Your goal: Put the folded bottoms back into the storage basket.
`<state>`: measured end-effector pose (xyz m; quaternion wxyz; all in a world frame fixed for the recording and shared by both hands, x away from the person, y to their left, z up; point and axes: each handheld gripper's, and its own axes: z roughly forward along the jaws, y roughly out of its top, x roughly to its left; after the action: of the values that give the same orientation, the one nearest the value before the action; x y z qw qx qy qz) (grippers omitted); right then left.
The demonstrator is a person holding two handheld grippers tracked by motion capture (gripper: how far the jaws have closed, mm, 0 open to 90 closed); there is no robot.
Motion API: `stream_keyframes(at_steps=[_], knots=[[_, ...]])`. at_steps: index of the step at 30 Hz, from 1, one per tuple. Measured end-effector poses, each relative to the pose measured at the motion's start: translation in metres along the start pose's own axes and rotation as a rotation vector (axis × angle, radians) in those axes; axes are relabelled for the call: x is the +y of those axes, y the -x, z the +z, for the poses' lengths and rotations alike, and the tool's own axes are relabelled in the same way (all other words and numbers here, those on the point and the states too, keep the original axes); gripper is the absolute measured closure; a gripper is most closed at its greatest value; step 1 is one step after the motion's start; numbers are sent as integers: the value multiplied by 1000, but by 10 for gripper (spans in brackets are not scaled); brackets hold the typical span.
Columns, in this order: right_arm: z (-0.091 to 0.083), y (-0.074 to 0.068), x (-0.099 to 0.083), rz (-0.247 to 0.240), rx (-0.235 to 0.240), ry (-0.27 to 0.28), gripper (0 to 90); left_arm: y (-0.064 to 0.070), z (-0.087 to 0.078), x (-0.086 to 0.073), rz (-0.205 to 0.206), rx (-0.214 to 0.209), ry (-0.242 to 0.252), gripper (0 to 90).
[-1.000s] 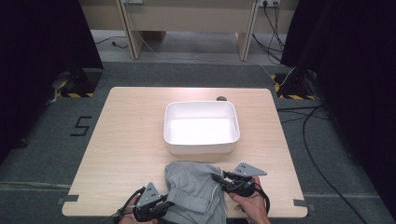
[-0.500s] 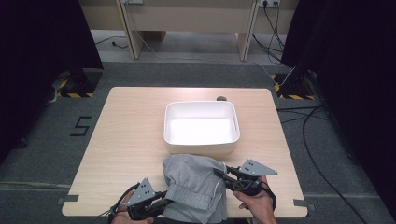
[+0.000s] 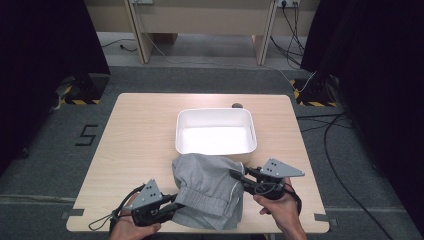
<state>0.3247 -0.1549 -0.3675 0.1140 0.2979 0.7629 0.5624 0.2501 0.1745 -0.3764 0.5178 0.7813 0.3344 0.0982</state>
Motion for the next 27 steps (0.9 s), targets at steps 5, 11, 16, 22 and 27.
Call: stream_keyframes(at_steps=[5,11,16,22,27], knots=[[-3,2,21,-26,7,6,735,-3,-2,15,23,4,9,767],[1,11,41,-26,5,-5,735,-12,0,32,25,1,25,767],[7,18,56,-37,6,-7,735,-19,1,47,36,2,23,767],[10,21,74,-50,-6,-11,736,-28,1,60,27,-4,29,767],[15,24,88,-70,-19,-12,736,-38,4,72,22,-2,27,767]])
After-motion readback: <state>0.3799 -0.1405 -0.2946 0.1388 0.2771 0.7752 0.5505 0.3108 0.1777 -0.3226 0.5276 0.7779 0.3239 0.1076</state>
